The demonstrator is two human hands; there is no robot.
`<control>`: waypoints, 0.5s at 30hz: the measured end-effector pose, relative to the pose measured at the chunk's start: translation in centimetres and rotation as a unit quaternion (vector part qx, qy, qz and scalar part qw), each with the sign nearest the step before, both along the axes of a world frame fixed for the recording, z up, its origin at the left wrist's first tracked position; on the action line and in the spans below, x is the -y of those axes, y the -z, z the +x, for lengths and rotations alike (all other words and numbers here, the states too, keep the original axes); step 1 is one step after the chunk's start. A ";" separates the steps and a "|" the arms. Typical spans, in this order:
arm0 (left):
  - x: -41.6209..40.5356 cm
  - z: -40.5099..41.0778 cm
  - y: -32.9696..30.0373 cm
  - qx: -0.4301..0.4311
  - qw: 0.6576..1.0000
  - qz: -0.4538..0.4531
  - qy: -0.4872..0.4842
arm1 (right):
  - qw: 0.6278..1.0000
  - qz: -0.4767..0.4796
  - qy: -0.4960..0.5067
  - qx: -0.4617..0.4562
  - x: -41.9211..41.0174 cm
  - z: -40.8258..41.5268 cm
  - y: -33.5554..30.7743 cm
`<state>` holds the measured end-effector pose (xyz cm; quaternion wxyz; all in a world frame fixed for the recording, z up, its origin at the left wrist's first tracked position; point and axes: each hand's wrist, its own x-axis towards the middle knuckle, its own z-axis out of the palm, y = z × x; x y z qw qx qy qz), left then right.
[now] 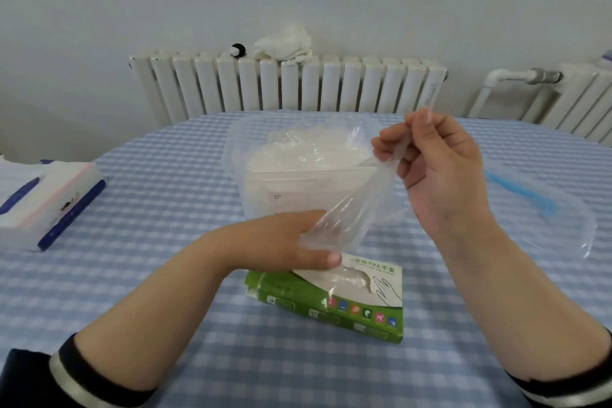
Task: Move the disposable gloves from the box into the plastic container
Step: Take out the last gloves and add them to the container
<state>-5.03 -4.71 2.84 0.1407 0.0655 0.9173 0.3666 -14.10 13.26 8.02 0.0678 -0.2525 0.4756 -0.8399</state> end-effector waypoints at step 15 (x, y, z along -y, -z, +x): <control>-1.2 0.4 -1.4 -0.070 0.919 0.330 -0.201 | 0.918 0.269 0.040 -0.288 -1.3 -0.4 0.1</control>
